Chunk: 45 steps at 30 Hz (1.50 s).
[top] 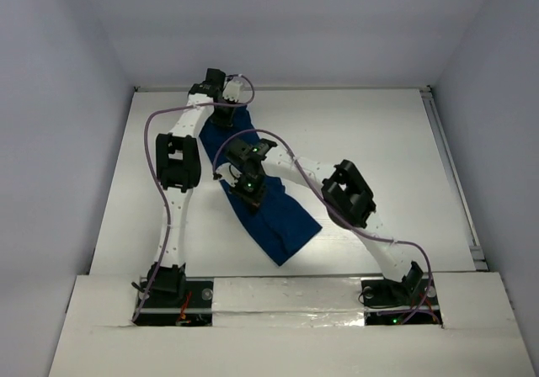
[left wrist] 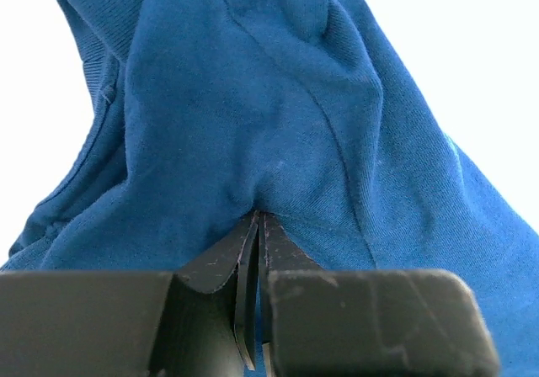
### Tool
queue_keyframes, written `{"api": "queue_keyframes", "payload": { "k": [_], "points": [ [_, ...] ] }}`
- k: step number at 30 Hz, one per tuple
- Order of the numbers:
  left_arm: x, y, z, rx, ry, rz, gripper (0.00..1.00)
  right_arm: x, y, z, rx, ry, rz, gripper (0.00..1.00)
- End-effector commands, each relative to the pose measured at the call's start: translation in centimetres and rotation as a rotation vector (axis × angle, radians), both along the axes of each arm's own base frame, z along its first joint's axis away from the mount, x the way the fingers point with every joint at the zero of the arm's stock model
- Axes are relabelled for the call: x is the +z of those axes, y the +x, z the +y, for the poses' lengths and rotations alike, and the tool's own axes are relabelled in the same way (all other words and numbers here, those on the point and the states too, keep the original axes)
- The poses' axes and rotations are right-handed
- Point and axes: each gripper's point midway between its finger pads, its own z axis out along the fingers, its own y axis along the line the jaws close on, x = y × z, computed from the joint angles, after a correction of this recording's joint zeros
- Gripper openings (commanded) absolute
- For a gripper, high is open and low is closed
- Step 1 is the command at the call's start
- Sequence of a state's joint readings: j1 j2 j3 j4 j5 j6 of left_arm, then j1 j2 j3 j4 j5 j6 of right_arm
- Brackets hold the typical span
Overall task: Fold and stack the t-shirts
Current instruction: Rotate the tshirt 90 degrees
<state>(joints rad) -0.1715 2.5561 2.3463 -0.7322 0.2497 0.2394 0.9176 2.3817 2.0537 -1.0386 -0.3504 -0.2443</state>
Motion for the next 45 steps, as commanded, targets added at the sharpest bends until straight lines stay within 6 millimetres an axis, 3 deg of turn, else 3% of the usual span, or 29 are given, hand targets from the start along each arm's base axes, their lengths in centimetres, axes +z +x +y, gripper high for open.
{"api": "queue_keyframes", "payload": {
  "k": [1,5,9,11,12,13,14,17,18,23,25,31,38,45],
  "points": [
    [-2.4,-0.8,-0.6,-0.039,0.035,0.047,0.0,0.3,-2.2,0.2,0.034,-0.006,0.108,0.0],
    [-2.0,-1.3,-3.7,-0.12,-0.026,0.043,0.0,0.5,-1.9,1.1,0.043,0.019,0.111,0.0],
    [-1.7,-0.3,-4.8,-0.09,-0.056,0.013,0.0,1.1,-1.5,1.5,0.033,0.037,0.093,0.0],
    [-1.1,0.5,-5.1,-0.064,-0.075,-0.019,0.0,2.7,-0.1,1.9,0.011,0.07,0.0,0.0],
    [-0.6,0.9,-5.0,-0.051,-0.071,-0.036,0.0,2.5,0.0,1.3,0.002,0.058,-0.024,0.0],
    [-0.2,1.4,-5.0,-0.043,-0.073,-0.058,0.0,3.2,1.4,1.4,-0.019,0.08,-0.089,0.0],
    [0.2,1.7,-5.0,-0.035,-0.074,-0.074,0.0,5.1,1.8,1.4,-0.025,0.113,-0.131,0.0],
    [1.2,2.5,-5.0,-0.022,-0.074,-0.11,0.0,6.1,3.1,0.4,-0.054,0.11,-0.243,0.0],
    [1.4,2.6,-5.0,-0.019,-0.078,-0.118,0.0,7.5,3.5,0.1,-0.064,0.127,-0.286,0.0],
    [1.8,3.6,-5.5,-0.022,-0.099,-0.143,0.0,7.4,3.8,-2.6,-0.091,0.07,-0.375,0.0],
    [1.3,3.3,-6.6,-0.04,-0.1,-0.132,0.0,7.7,3.2,-3.6,-0.081,0.056,-0.377,0.0],
    [0.4,2.8,-7.8,-0.053,-0.098,-0.112,0.0,4.0,-1.3,-8.2,0.003,-0.124,-0.193,0.0],
    [0.4,2.9,-8.0,-0.03,-0.117,-0.107,0.02,1.7,-3.9,-10.3,0.033,-0.202,-0.068,0.0],
    [0.2,2.8,-8.0,-0.031,-0.117,-0.102,0.01,0.0,-6.4,-10.0,0.096,-0.217,0.069,0.0]
  ]
}}
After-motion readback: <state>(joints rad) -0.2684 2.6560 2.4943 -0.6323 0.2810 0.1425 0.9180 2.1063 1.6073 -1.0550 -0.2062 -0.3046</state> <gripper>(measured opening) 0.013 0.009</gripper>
